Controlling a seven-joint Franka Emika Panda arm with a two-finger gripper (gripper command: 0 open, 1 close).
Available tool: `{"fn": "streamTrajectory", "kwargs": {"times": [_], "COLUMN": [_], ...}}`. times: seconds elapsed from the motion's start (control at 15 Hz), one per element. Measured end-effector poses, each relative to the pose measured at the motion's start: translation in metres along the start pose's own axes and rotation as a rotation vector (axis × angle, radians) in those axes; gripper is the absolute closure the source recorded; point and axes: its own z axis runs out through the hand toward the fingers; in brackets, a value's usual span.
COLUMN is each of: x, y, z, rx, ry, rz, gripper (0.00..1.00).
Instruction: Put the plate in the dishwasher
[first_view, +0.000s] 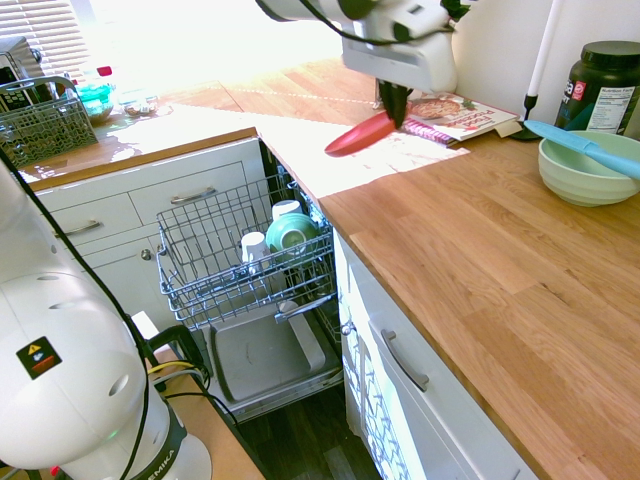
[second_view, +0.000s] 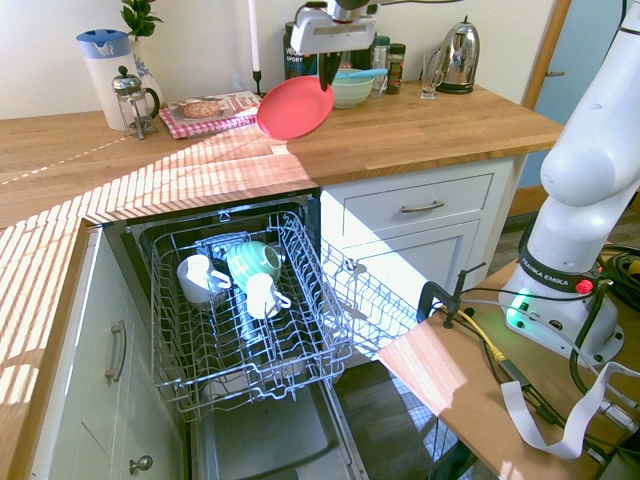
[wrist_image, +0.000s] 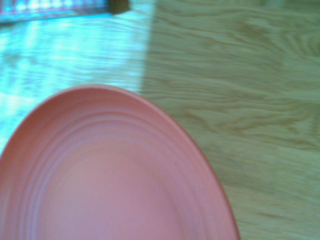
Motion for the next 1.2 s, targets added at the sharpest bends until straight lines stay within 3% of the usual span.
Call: {"fn": "streamTrajectory", "kwargs": {"times": [0.2, 0.33, 0.53, 0.87, 1.2], "x": [-0.141, -0.249, -0.385, -0.459, -0.521], "y": [-0.067, -0.097, -0.104, -0.134, -0.142], "z": [-0.062, -0.078, -0.028, 0.093, 0.169], "rx": [-0.076, -0.116, -0.177, -0.343, -0.566], "ry": [0.160, 0.282, 0.463, 0.755, 0.886], "rz": [-0.143, -0.231, -0.362, -0.544, -0.751], "gripper": [1.00, 1.00, 1.00, 1.00, 1.00]}}
